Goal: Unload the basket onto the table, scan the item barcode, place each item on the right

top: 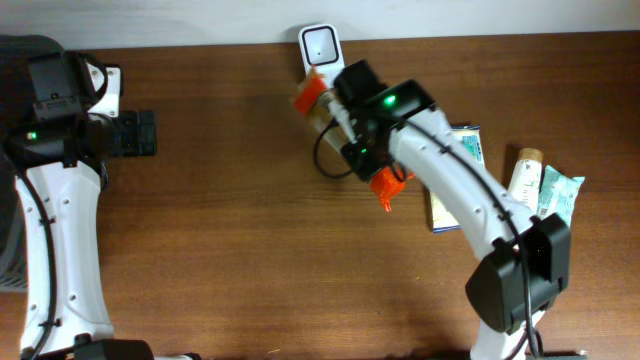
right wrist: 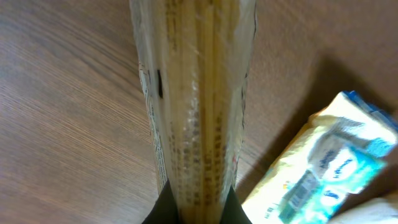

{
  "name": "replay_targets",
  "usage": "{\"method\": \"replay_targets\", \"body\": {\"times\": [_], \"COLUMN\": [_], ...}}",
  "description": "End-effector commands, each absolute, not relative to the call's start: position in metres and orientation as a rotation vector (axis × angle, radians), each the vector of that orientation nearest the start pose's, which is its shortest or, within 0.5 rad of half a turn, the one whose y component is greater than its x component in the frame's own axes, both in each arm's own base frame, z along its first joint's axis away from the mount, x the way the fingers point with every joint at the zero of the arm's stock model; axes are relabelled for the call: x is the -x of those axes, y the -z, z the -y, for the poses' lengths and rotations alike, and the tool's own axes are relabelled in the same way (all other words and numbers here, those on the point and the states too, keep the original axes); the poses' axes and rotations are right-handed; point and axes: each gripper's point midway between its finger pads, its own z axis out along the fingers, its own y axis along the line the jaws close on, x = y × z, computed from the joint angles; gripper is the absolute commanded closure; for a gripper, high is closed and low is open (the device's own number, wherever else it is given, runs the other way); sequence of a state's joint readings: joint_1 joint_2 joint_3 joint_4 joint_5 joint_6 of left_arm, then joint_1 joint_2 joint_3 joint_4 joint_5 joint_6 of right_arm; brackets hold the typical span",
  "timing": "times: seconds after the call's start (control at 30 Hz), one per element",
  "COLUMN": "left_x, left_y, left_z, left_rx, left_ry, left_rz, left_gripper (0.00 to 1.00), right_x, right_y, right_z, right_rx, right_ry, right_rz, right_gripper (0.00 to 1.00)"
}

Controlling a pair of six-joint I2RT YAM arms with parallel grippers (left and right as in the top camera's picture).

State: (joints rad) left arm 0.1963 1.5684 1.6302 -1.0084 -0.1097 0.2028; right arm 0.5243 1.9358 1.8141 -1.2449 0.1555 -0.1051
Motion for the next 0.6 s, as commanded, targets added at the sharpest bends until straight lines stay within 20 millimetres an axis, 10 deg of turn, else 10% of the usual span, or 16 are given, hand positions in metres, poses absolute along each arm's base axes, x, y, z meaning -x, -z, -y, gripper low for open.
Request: {"method": "replay_targets", "body": {"times": [0.0,0.37,0.57], "left_x": [-0.392,-0.392,-0.392], "left_y": [-0.263,-0.263,-0.263], "left_z": [-0.099,-0.099,-0.099], "left_rx": [0.029,0.029,0.029], "left_ry": [-0.313,-0.313,-0.313], "left_rz": [-2.511,-2.511,-2.511], "left_gripper": [0.01,0.01,0.01], "right_x": [-0.381,-0.384,-0.381], "right_y": [-0.192,-0.192,-0.192], "right_z": [-0.184,-0.191,-0.228], "right_rx": [0.841,0.758,0.766], "right_ry": [0.337,0.278,-0.267], "right_rz": [-2.615,-2.622,-2.652], "right_gripper": [0.96,0.96,0.96]}}
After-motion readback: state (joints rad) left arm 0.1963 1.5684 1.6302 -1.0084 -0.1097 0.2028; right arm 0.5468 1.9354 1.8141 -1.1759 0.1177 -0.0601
